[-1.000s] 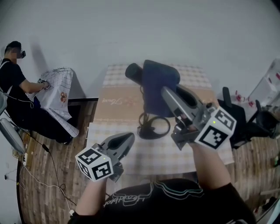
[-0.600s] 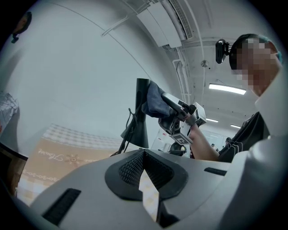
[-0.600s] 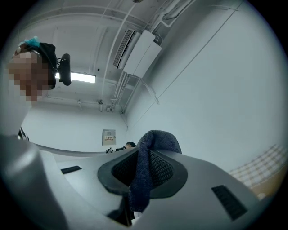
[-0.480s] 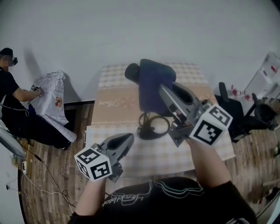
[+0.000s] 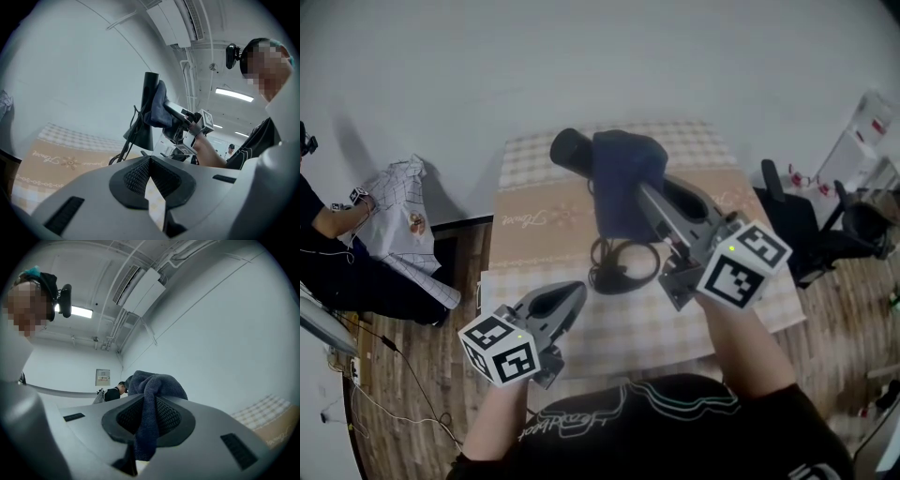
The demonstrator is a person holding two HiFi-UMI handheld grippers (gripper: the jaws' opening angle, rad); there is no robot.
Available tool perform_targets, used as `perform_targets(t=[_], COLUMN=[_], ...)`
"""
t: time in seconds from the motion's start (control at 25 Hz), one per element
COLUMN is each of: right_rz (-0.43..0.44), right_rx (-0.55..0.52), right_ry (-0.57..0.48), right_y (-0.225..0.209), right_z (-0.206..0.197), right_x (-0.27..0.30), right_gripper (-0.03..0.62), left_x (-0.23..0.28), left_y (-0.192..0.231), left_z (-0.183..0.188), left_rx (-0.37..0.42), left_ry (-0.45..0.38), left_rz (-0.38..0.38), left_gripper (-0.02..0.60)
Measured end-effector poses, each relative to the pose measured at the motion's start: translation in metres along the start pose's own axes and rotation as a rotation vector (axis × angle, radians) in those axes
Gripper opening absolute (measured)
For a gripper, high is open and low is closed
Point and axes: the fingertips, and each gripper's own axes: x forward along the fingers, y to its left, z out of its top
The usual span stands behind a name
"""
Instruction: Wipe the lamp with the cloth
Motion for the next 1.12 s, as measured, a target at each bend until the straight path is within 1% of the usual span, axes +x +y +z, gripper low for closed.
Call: perform_targets(t=[0.36, 0.56, 0.8, 1.0, 1.12], right_rz=[-0.075, -0.112, -0.171, -0.227, -0.26], right_rx=[0.0, 0.029, 0.049, 0.078, 0.092], right_ry=[0.045, 0.066, 0.095, 0.121, 0.135], right_y=[-0.018, -0.027, -0.044, -0.057, -0.066], right_z=[-0.023, -0.036, -0.055, -0.068, -0.075], right_x=[-0.016, -0.028, -0.046, -0.063, -0.072], right_gripper=[0.057, 0.057, 0.057, 0.057, 0.057], left_x=[0.01, 0.018, 0.026, 0.028, 0.029], left_y=[-0.001, 0.0, 0.009, 0.005, 0.005], left_z=[0.001, -0.001, -0.006, -0.004, -0.005], left_rx=[0.005, 0.011, -0.003, 0.001, -0.014], left_ry=[0.011, 0.016, 0.018, 0.01, 0.007], left_rz=[-0.034, -0.061, -0.06, -0.077, -0.08], left_gripper=[0.0, 0.0, 0.0, 0.0, 0.0])
